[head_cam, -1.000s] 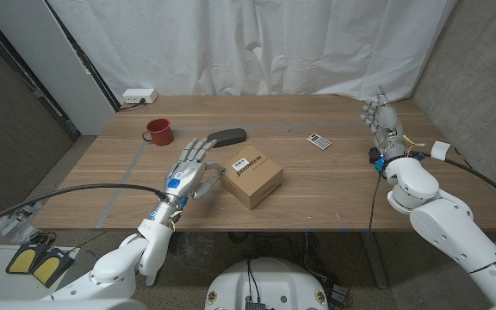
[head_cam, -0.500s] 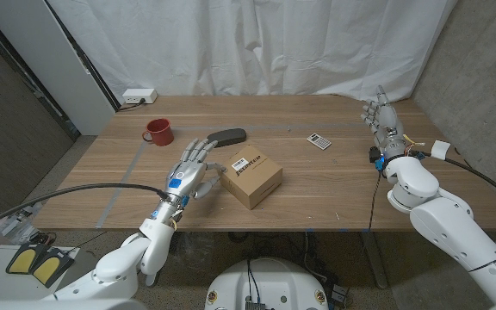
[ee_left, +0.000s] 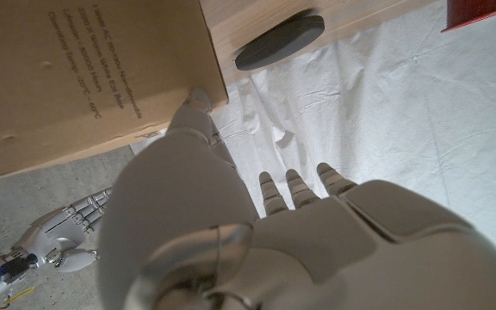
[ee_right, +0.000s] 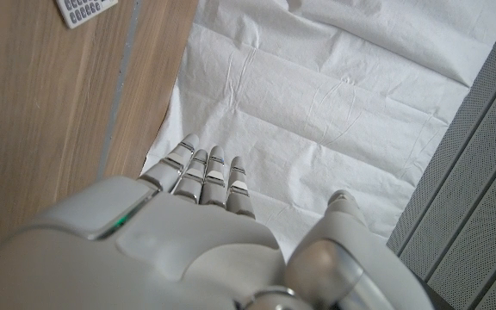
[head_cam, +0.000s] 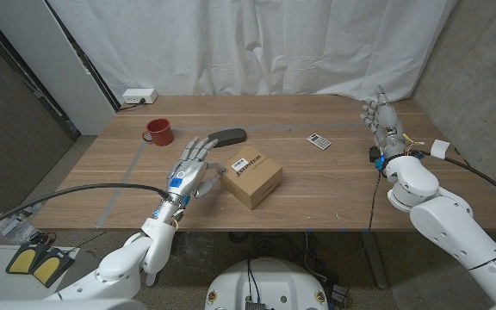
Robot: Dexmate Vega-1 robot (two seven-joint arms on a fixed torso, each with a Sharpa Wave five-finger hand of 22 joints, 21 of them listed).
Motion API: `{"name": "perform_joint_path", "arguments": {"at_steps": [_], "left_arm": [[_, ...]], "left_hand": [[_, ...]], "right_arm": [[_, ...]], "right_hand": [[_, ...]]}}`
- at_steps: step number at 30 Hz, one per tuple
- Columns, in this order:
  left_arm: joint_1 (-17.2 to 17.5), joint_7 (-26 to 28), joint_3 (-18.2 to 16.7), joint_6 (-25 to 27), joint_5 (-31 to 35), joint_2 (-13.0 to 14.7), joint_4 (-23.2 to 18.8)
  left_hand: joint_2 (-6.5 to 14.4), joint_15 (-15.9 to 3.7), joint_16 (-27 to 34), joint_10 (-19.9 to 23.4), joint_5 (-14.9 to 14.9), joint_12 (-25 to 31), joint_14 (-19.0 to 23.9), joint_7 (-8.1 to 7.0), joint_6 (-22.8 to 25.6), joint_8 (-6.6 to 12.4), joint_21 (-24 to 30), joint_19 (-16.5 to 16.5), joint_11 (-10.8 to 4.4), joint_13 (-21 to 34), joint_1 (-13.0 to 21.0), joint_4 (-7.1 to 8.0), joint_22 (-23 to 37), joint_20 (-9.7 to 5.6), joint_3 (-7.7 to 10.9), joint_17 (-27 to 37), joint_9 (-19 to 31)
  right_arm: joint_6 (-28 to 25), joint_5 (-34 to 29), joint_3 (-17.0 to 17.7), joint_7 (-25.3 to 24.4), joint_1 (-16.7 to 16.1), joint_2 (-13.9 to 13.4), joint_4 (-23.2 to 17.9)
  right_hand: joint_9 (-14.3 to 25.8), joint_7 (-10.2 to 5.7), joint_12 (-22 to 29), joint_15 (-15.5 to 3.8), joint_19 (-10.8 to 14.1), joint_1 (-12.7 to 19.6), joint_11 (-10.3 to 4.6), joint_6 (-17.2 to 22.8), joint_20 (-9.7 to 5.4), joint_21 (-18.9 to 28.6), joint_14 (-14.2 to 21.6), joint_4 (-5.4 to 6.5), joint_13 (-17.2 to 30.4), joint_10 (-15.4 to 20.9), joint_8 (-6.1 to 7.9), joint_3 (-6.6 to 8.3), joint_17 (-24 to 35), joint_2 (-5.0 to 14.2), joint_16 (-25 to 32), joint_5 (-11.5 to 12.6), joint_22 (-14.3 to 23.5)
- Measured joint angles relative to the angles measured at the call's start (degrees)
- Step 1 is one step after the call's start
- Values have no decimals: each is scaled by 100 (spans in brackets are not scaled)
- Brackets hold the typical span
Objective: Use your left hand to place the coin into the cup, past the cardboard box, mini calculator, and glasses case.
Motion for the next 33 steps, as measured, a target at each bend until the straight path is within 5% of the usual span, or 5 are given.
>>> {"name": "perform_joint_path", "arguments": {"at_steps": [13, 33], "left_arm": [[-91, 177, 70, -128, 14, -96, 109], [-90, 499, 86, -284, -73, -225, 233]], "left_hand": [[32, -2, 44, 174, -1, 45, 145, -10, 238, 250, 0, 1, -71, 0, 46, -12, 0, -1, -12, 0, 10], [-55, -27, 133, 470, -1, 89, 375, 174, 607, 533, 42, 85, -102, 0, 131, -48, 0, -20, -47, 53, 205]], "right_arm": [[54, -1, 45, 5, -52, -7, -18], [23, -23, 84, 7, -97, -41, -133]], "right_hand": [[0, 0, 0, 0, 0, 0, 0, 0, 0, 0, 0, -24, 0, 0, 0, -24, 0, 0, 0, 0, -1], [0, 0, 0, 0, -1, 0, 0, 0, 0, -23, 0, -24, 0, 0, 0, -24, 0, 0, 0, 0, -1]]}}
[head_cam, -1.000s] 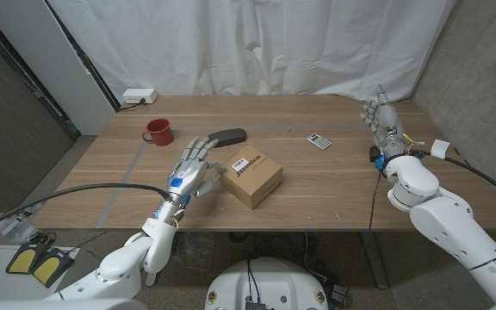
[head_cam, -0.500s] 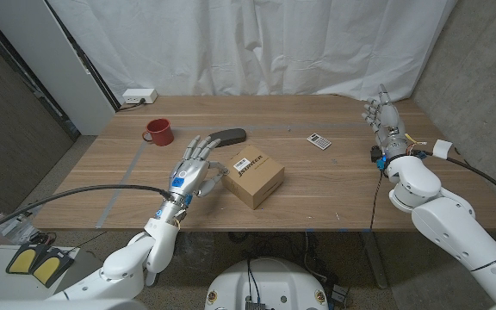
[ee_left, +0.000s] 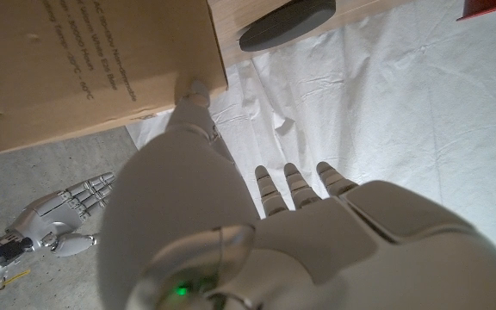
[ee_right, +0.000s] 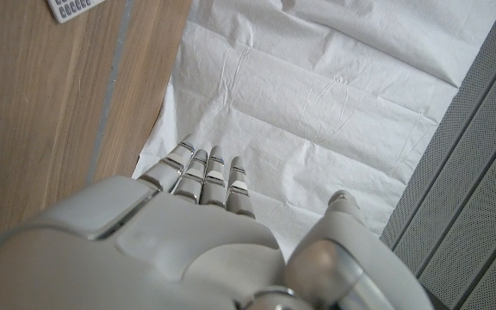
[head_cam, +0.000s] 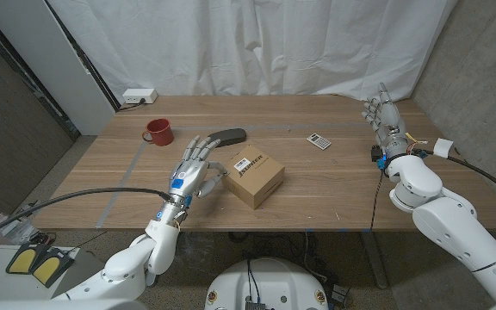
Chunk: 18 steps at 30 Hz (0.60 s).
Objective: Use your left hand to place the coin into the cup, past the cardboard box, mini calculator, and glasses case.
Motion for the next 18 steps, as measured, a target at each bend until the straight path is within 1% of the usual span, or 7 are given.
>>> {"name": "perform_joint_path", "arguments": {"at_steps": [1, 5, 8, 9, 10, 16, 18], "left_arm": [[-1, 16, 2, -8, -5, -7, 5], [-23, 103, 21, -67, -26, -54, 57], [-49, 169, 35, -113, -40, -97, 106], [-58, 176, 37, -117, -41, -113, 122], [-65, 205, 40, -134, -48, -122, 136], [-138, 396, 75, -261, -91, -224, 264], [-152, 426, 82, -282, -98, -245, 291]], "left_hand": [[-28, 7, 0, 22, 0, 25, 17, 0, 0, 23, 2, 0, -22, 0, 28, 0, 0, 0, 0, 0, 0], [-11, 3, 6, 95, 0, 44, 79, 0, 0, 101, 2, 60, -47, 15, 45, 0, 0, 0, 0, 0, 49], [-3, 5, 40, 197, 0, 44, 140, -12, 13, 170, 2, 74, -74, 15, 49, 68, 0, 12, -20, 0, 71], [17, 7, 40, 225, -21, 58, 199, -26, 27, 203, 2, 90, -62, 15, 29, 81, 0, 25, -33, 0, 71], [21, 8, 40, 247, -24, 75, 241, -30, 31, 229, 2, 117, -82, 15, 25, 81, 0, 27, -33, 0, 71], [96, 3, 89, 456, -24, 116, 386, -41, 41, 314, 2, 165, -105, 15, -51, 104, 0, 40, -54, -1, 71], [110, 2, 103, 517, -24, 137, 452, -40, 41, 324, 2, 187, -140, 15, -65, 125, 0, 20, -33, 18, 71]], "right_arm": [[-7, 0, 2, 0, -1, -2, -5], [-34, -1, 24, 2, -2, -16, -28], [-55, -1, 37, 2, -8, -22, -43], [-56, -1, 39, 2, -9, -22, -43], [-63, -1, 44, 2, -13, -24, -49], [-92, -1, 83, -12, -54, -30, -84], [-97, -1, 90, -20, -63, -30, -92]], "right_hand": [[0, 0, 0, 0, 0, 0, 0, 0, 0, 0, 0, 0, 0, 0, 0, 0, 0, 0, 0, 0, 0], [0, 0, 0, 0, 0, 0, 0, 0, 0, 0, 0, 0, 0, 0, 0, 0, 0, 0, 0, 0, 0], [0, 0, 0, 0, 0, 0, 0, 0, 0, 0, 0, 0, 0, 0, 0, 0, 0, 0, 0, 0, 0], [0, 0, 0, 0, 0, 0, 0, 0, 0, 0, 0, 0, 0, 0, 0, 0, 0, 0, 0, 0, 0], [0, 0, 0, 0, 0, 0, 0, 0, 0, 0, 0, 0, 0, 0, 0, 0, 0, 0, 0, 0, 0], [0, 0, 0, 0, 0, 0, 0, 0, 0, 0, 0, 0, 0, 0, 0, 0, 0, 0, 0, 0, 0], [0, 0, 0, 0, 0, 0, 0, 0, 0, 0, 0, 0, 0, 0, 0, 1, 0, 0, 0, 0, 0]]}}
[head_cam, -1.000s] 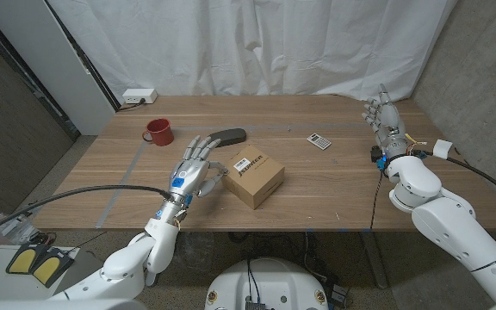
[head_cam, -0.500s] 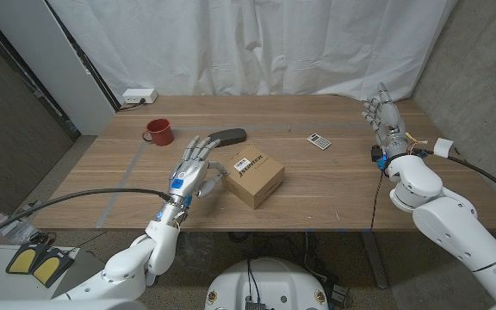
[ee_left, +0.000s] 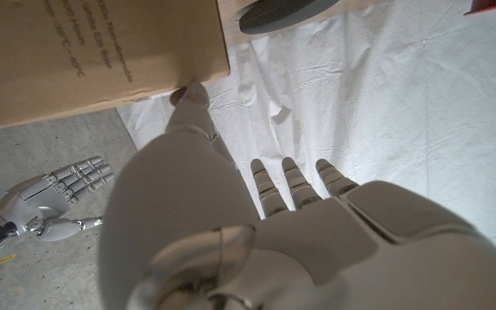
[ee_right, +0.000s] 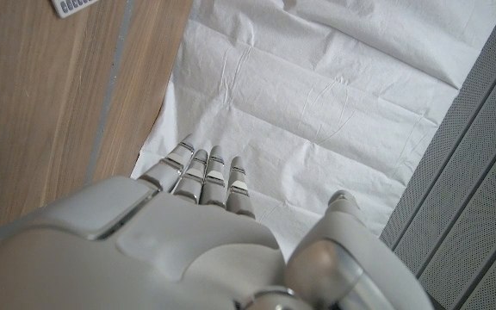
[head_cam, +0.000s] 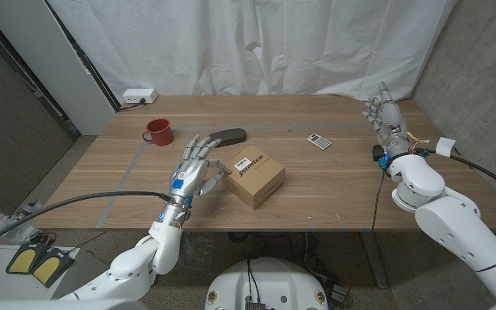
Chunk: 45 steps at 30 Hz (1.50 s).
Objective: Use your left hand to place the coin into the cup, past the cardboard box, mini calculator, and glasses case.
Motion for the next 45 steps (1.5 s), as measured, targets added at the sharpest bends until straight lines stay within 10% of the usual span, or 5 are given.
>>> {"name": "perform_joint_path", "arguments": {"at_steps": [45], "left_arm": [[250, -281, -330, 410, -143, 133, -551]], "left_hand": [[114, -20, 121, 518, -16, 86, 509, 227, -229, 321, 44, 121, 29, 133, -67, 61, 0, -1, 36, 88, 0]], "right_arm": [[264, -78, 28, 7, -183, 168, 31]], "right_hand": [[0, 0, 0, 0, 0, -30, 0, 0, 0, 0, 0, -16, 0, 0, 0, -16, 0, 30, 0, 0, -1]]}}
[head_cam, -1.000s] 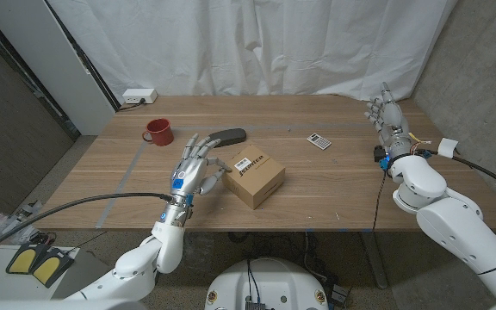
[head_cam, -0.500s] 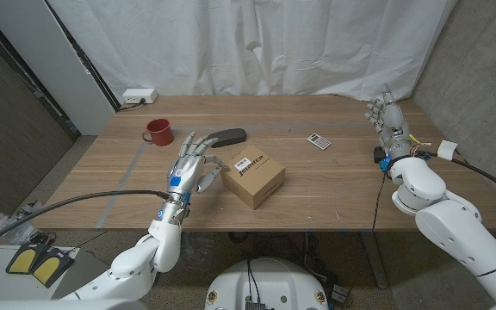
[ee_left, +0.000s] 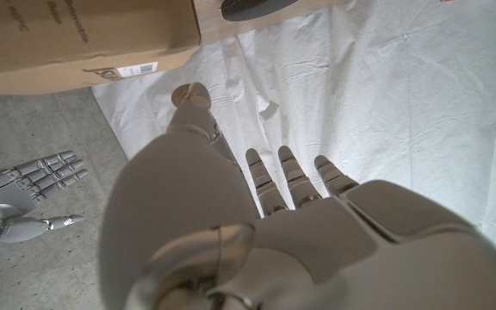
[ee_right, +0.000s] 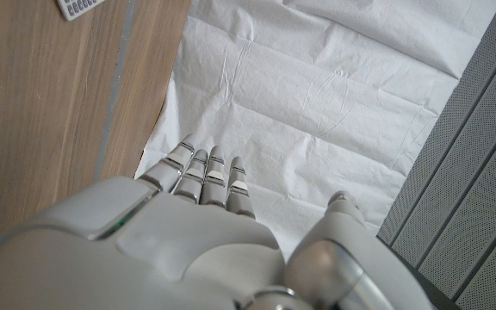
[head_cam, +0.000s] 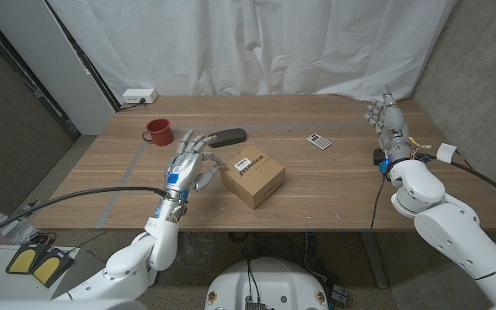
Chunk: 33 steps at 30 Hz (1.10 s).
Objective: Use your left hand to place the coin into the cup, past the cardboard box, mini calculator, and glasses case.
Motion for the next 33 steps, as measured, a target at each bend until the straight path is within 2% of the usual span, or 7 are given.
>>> {"name": "perform_joint_path", "arguments": {"at_steps": [14, 33], "left_arm": [[98, -435, -306, 258, -44, 129, -498], [230, -990, -795, 567, -379, 91, -996]], "left_hand": [[7, -14, -1, 144, -1, 0, 76, 0, 0, 1, 0, 31, 2, 0, 7, -1, 0, 30, 1, 0, 0], [6, 25, -24, 174, -1, 0, 118, 32, -32, 5, 0, 60, -13, -1, 6, -25, 0, 1, 19, -1, 0]], "right_arm": [[260, -19, 130, 155, -180, 16, 36], [371, 31, 367, 345, -316, -19, 6]], "right_hand": [[0, 0, 0, 0, 0, 0, 0, 0, 0, 0, 0, 0, 0, 0, 0, 0, 0, 0, 0, 0, 0], [0, 0, 0, 0, 0, 0, 0, 0, 0, 0, 0, 0, 0, 0, 0, 0, 0, 0, 0, 0, 0]]}}
